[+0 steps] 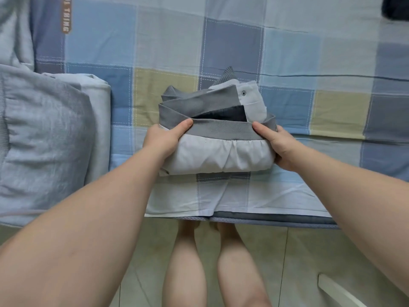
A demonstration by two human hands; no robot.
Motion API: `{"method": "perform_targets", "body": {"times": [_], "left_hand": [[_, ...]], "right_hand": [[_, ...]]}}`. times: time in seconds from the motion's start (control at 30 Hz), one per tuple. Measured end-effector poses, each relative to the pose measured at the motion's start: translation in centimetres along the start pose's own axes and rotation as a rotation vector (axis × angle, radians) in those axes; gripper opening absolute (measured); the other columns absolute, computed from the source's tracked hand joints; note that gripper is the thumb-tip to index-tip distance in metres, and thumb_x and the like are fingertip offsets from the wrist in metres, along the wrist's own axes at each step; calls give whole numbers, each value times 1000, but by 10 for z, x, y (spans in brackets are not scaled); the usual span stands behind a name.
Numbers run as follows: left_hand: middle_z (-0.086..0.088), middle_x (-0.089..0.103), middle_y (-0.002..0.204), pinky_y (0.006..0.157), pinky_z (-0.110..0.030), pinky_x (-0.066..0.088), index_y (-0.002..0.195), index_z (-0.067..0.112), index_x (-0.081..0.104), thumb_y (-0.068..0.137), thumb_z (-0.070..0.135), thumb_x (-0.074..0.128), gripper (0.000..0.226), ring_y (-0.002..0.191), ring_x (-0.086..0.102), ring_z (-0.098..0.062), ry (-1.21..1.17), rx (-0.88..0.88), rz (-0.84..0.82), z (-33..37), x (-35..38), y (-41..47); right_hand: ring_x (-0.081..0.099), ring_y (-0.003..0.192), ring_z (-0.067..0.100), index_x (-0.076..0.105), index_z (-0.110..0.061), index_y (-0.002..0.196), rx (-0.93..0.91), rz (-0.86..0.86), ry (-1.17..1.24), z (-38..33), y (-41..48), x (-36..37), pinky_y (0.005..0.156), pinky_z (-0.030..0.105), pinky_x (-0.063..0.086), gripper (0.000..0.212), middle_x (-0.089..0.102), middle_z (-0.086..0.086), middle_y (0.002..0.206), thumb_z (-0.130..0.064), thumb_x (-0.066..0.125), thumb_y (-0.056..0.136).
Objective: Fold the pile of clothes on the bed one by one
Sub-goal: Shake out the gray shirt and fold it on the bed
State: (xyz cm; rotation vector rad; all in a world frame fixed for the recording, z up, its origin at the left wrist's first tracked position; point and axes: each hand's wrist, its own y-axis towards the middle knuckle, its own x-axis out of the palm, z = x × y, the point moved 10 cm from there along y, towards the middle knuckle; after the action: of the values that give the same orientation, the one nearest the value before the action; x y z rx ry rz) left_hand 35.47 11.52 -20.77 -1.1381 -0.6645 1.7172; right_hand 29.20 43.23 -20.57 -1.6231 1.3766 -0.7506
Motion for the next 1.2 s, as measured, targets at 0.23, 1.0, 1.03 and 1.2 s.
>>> {"method": "perform_targets", "body": {"times": [0.23,1.0,1.03,1.2], "left_hand": [[10,68,108,95,-33,51,122,24,65,73,64,78,65,102,65,-17,-134,40,-91,15,-37,-64],[4,64,100,89,-37,47,99,20,54,87,61,65,44,104,62,-27,-923,-266,539,-182,-299,-133],[2,64,101,90,-38,48,101,19,54,87,62,64,47,104,62,-27,-919,-274,531,-187,-296,-125],[-10,58,129,92,-43,38,134,13,52,83,39,76,61,118,51,-35,-273,-43,1214,-150,-352,-183]], "right_hand": [[72,105,21,67,-24,122,-37,16,-18,-38,-68,4,91,38,56,42,76,0,111,-42,75,85],[53,107,17,48,-23,142,-580,-331,-951,-198,-148,469,86,29,42,67,54,-5,121,-45,76,85],[51,105,17,48,-21,141,-618,-305,-974,-197,-144,477,84,28,39,63,52,-6,117,-45,73,87],[56,117,24,50,-20,136,-731,-146,-1089,-197,-129,482,86,33,39,63,59,-3,122,-57,66,88]]}}
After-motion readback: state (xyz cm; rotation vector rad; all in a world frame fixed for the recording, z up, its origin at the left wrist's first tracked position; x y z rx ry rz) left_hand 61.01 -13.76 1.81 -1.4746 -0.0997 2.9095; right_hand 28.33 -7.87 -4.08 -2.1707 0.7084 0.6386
